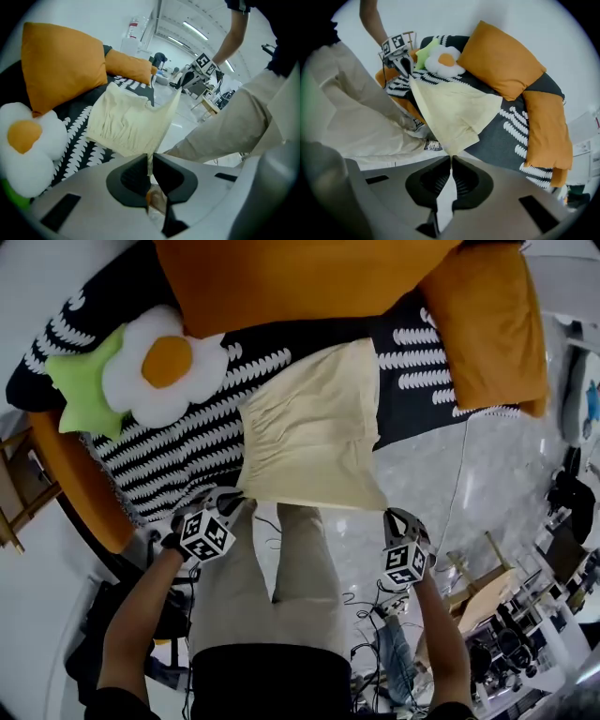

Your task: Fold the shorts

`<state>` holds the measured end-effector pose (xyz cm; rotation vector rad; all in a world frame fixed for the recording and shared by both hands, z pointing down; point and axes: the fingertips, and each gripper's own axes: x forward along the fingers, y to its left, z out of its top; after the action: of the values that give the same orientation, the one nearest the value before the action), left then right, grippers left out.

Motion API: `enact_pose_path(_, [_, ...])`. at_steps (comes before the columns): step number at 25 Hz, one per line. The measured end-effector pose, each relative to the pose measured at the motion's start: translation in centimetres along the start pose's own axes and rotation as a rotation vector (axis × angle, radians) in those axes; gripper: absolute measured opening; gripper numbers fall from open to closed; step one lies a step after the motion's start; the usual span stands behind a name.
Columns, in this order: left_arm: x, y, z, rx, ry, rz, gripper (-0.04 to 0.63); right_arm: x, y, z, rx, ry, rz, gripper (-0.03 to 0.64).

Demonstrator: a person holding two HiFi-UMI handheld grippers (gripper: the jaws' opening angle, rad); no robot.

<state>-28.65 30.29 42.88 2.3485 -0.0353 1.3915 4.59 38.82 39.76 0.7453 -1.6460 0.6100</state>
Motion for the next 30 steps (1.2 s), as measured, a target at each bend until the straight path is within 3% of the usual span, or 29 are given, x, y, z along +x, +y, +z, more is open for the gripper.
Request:
enact_pose_path(5, [-0.8,3.8,3.3,-0.112,-0.075,0.048,0.044,-0.6,-7.8,5.2,0.095,-0.072,-0.127,0.030])
enact_pose_path(12, [-1.3,13.2,5.6,-0.186,-0.109,0.182,0.046,3.9,-20.0,18.6,-0.033,-0.189,-0.287,0.031])
enact_pose_path(16, [1.2,20.0,5.8,-0.262,-0.071,0.277,0.048,11.4,-26.6,25.1,-0.033,-0.164,-0.315,0.032])
enact_pose_path(17, [1.9,21.9,5.6,-0.279,-0.043,0.318,0.055,13.1,-28.4,26.3,-0.005,-0.152,-0.341,0.075])
enact_pose_path(18, [2.5,23.6,5.3,-0.295,-0.014,0.360,0.079,14.0,-30.0,27.4,0.044,-0.155,-0.368,0.195])
enact_pose_path(19, [2.8,24.9,5.1,-0.315,0.008,0.394,0.091,14.2,-31.1,28.5,0.115,-0.181,-0.386,0.243])
enact_pose_path(21, [2.4,26.3,5.3,-0.346,0.008,0.420,0.100,12.5,-31.9,30.2,0.253,-0.287,-0.413,0.247])
enact_pose_path(23, [1.5,26.4,6.2,-0.336,-0.018,0.411,0.100,9.9,-30.9,30.5,0.307,-0.389,-0.435,0.202])
enact_pose_path(25, [1.2,25.5,6.9,-0.300,-0.036,0.384,0.107,8.4,-28.5,28.5,0.287,-0.420,-0.428,0.182])
enact_pose_path(28, [2.1,23.1,7.8,-0.216,-0.032,0.288,0.135,7.9,-23.8,22.1,0.287,-0.375,-0.411,0.167])
enact_pose_path(30, [2.2,21.8,8.1,-0.143,-0.015,0.220,0.158,8.0,-19.7,17.4,0.381,-0.335,-0.399,0.147])
